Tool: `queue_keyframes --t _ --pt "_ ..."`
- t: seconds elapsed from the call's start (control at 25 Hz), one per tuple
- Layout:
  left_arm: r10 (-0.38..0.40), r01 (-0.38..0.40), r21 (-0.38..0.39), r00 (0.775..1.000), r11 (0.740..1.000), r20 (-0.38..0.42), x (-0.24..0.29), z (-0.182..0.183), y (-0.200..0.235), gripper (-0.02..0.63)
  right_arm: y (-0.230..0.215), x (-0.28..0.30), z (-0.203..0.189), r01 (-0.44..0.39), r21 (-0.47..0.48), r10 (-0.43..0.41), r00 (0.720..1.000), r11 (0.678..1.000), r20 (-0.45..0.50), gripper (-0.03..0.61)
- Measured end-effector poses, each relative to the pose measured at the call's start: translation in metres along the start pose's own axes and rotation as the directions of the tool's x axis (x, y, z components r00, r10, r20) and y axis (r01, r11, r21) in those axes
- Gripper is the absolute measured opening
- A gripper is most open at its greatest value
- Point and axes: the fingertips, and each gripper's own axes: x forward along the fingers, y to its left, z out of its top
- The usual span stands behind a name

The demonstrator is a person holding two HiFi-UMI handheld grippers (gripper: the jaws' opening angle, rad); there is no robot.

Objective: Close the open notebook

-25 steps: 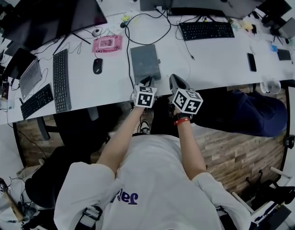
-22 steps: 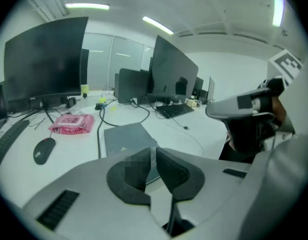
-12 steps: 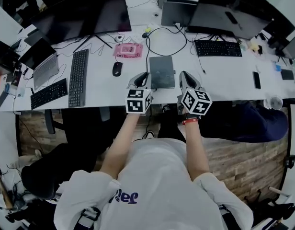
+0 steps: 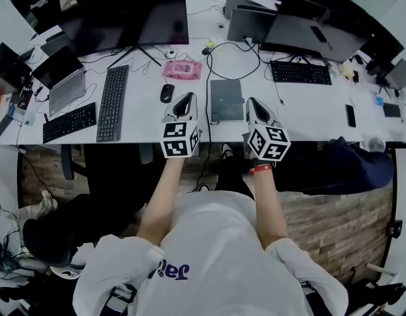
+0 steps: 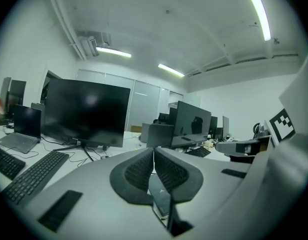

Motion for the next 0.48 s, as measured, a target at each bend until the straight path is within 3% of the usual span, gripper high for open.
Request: queue_keyframes --t 0.48 --pt "-0.03 0.031 0.014 0.998 0.999 -0.05 0.004 -0.025 -0.015 0.025 -0.006 -0.013 -0.006 0.016 -0.018 -0.016 1.0 1.0 -0.007 0.014"
